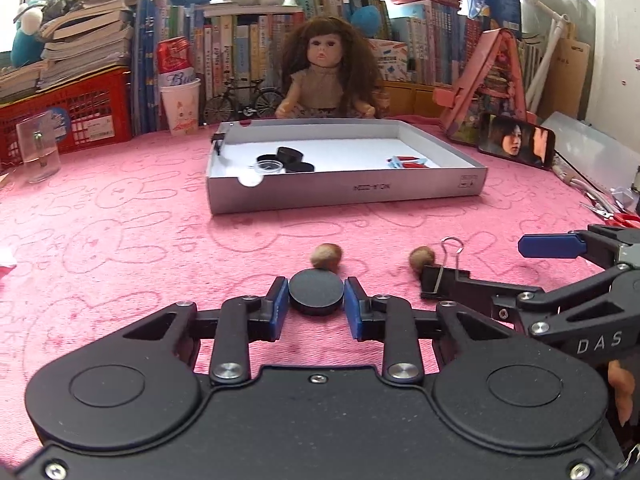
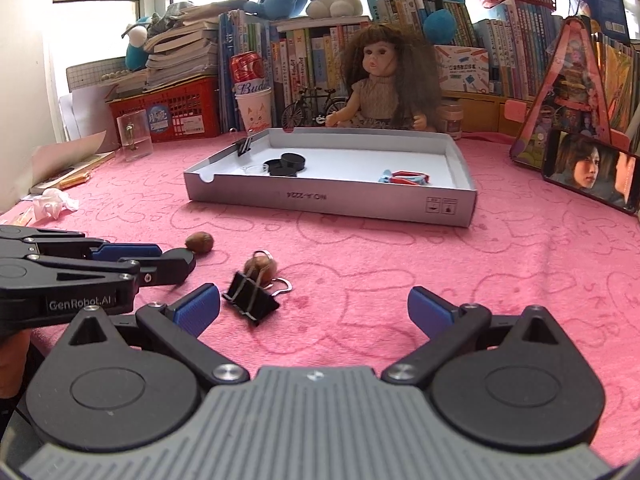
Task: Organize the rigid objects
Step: 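Grasp a black disc with the left tool while the right grasps the black binder clip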
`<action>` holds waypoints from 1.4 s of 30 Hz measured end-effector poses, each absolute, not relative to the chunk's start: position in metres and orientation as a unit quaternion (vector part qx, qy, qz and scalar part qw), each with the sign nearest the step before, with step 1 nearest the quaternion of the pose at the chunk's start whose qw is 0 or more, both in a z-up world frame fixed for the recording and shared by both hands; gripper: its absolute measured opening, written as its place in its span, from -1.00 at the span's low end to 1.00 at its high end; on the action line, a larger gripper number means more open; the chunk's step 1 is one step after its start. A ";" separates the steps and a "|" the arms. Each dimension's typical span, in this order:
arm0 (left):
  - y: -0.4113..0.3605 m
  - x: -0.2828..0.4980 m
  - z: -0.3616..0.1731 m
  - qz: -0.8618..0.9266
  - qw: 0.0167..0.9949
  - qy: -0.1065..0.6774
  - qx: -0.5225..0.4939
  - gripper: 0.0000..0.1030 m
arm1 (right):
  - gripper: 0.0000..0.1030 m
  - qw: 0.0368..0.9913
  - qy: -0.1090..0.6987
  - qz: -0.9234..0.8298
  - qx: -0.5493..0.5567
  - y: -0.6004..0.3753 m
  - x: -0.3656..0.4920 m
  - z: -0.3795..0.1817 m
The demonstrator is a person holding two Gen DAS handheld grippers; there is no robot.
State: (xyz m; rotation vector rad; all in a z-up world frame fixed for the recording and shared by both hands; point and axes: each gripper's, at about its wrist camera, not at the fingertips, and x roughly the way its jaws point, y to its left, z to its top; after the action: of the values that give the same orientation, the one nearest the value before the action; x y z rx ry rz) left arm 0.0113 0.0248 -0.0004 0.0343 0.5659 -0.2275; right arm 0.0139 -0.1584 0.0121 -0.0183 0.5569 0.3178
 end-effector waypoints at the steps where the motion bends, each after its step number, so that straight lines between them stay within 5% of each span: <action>1: 0.027 0.012 0.000 -0.108 0.954 0.278 0.015 -0.45 | 1.00 0.949 0.273 0.154 -0.011 -0.155 0.014 0.011; 34: 0.027 0.005 0.001 -0.098 0.959 0.265 0.006 -0.45 | 0.98 0.956 0.280 0.088 0.000 -0.144 0.013 0.007; 37: 0.029 0.006 0.002 -0.095 0.960 0.264 0.006 -0.45 | 0.80 0.956 0.279 0.087 0.012 -0.143 0.017 0.008; 42: 0.030 0.009 0.003 -0.092 0.961 0.262 0.000 -0.45 | 0.22 0.957 0.271 0.106 0.019 -0.141 0.011 0.010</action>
State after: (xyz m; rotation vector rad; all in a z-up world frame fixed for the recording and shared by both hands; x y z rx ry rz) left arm 0.0089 0.0297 0.0034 -0.0004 0.5312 -0.1872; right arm 0.0110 -0.1411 0.0104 0.0387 0.5498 0.2142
